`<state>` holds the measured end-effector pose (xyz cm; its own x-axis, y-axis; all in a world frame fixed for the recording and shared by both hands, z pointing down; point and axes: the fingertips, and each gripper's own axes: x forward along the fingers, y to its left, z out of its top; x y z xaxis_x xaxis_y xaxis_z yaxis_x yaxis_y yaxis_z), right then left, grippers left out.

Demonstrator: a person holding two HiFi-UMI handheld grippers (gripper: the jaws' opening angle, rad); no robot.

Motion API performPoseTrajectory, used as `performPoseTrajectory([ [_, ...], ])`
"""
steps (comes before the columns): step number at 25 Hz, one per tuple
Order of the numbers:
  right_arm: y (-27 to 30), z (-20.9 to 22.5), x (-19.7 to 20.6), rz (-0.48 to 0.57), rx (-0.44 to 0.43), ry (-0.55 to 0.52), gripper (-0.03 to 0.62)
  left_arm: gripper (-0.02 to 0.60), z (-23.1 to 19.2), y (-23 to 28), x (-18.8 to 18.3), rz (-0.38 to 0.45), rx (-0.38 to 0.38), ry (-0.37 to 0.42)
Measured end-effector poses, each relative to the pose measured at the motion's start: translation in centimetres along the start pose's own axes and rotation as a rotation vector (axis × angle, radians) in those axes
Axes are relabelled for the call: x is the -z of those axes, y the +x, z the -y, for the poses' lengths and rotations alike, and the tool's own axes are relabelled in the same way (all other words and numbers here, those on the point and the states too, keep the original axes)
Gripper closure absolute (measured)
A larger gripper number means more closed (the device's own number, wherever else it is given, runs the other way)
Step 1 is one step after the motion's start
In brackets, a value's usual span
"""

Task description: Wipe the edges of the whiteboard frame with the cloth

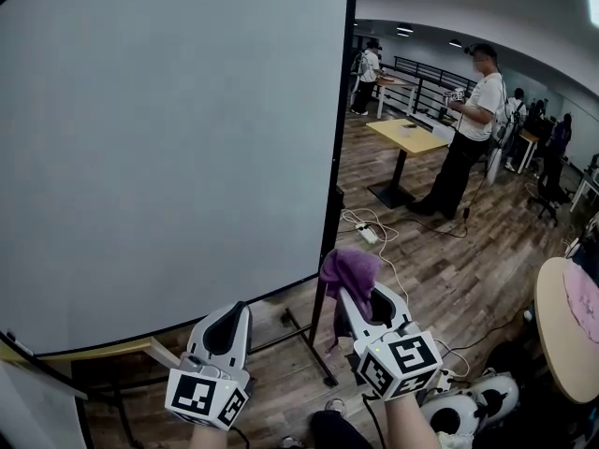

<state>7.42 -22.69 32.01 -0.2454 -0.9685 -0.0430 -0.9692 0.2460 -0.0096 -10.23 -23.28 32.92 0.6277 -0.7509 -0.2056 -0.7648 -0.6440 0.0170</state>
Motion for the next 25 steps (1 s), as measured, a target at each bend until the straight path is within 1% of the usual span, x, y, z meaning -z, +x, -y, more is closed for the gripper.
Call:
performPoseTrajectory([
  [10,4.2,4.2,-5.9,0.051,0.006,-0.015,0.473,0.563,0.0,2.8,-0.3,0.006,-0.024,0.011],
  [15,6.6,6.2,-9.5,0.092,-0.015,-0.021,0.473,0.563,0.1,4.6,-0.5,0.014,-0.041,0.019],
  [25,12.0,8.6,-14.4,0.139,-0.027,-0.066,0.473,0.563,-0.8,7.4,0.4,0.008,-0.059,0.023],
])
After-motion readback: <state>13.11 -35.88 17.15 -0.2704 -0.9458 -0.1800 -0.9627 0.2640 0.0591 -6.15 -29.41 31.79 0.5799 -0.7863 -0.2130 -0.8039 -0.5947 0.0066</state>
